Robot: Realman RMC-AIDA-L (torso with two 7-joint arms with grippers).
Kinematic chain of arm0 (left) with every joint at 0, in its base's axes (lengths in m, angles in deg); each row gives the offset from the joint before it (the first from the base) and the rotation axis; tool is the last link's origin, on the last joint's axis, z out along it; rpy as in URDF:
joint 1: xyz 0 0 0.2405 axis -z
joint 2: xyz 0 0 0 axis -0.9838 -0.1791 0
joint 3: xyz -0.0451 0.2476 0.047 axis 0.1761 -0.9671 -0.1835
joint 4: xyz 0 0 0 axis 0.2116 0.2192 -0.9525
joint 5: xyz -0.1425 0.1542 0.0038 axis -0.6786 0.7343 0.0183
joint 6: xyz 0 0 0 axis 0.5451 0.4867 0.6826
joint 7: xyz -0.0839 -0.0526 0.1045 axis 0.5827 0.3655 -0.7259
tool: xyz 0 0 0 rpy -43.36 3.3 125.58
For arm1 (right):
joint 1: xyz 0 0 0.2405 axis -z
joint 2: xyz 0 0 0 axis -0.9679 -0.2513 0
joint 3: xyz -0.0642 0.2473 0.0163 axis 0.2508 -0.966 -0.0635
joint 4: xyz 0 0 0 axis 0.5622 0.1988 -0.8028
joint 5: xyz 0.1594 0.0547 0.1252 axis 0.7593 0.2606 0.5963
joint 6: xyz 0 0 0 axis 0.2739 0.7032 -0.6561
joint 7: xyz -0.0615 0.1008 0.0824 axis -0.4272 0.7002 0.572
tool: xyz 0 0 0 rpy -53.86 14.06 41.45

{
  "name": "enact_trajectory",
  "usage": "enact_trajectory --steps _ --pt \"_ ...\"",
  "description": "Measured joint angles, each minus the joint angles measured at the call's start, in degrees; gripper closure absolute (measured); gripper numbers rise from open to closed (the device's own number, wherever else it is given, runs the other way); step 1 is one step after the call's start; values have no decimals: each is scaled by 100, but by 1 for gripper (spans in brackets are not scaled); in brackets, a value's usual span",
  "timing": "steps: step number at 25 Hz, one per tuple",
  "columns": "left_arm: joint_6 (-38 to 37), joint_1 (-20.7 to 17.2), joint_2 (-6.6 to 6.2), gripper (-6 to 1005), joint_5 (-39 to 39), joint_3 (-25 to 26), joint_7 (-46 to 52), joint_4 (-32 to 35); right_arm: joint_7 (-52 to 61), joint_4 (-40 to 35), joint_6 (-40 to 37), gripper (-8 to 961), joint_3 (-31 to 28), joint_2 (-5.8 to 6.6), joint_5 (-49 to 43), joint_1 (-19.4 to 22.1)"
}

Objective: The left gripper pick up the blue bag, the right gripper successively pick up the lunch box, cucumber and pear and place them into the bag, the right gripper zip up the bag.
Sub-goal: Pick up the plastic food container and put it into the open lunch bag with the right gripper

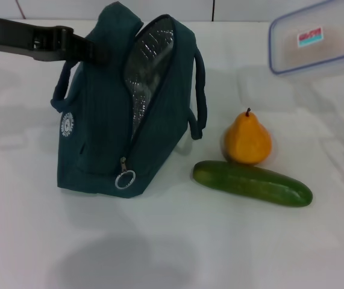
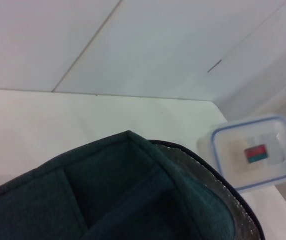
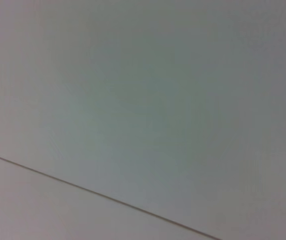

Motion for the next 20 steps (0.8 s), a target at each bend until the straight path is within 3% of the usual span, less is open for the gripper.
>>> enact_trajectory --steps 8,20 --pt "7 104 12 958 1 -45 53 2 393 -126 -460 779 0 0 94 -448" --pt "59 267 85 958 3 -171 46 2 578 -44 -423 761 94 0 65 -1671"
